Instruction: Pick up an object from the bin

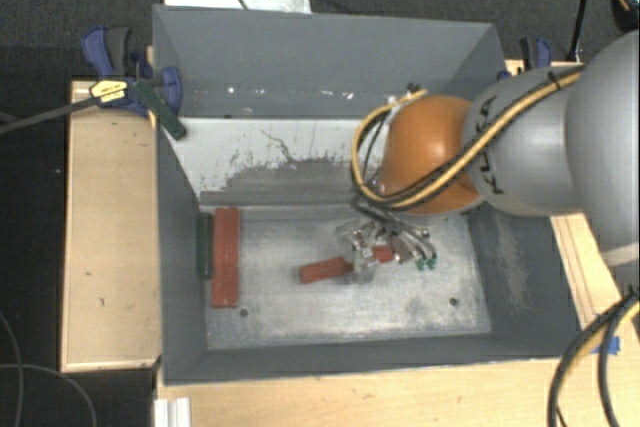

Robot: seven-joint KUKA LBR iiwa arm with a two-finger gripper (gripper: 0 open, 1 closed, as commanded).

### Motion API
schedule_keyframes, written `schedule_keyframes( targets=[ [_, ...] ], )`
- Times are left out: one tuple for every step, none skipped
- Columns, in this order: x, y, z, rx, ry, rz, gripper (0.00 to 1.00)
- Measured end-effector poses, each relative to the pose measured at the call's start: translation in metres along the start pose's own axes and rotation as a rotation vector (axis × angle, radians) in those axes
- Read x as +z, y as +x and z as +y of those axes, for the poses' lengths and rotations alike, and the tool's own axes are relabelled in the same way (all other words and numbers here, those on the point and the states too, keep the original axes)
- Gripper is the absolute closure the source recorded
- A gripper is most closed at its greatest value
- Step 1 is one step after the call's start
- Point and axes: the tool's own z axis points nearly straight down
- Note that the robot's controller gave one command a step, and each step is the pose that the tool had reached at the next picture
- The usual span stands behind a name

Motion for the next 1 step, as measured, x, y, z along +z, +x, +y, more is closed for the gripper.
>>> schedule_keyframes(
  targets=[
    [-0.1356, -0.0004, 0.0026, 0.006, 0.002, -0.008, 1.0]
  ],
)
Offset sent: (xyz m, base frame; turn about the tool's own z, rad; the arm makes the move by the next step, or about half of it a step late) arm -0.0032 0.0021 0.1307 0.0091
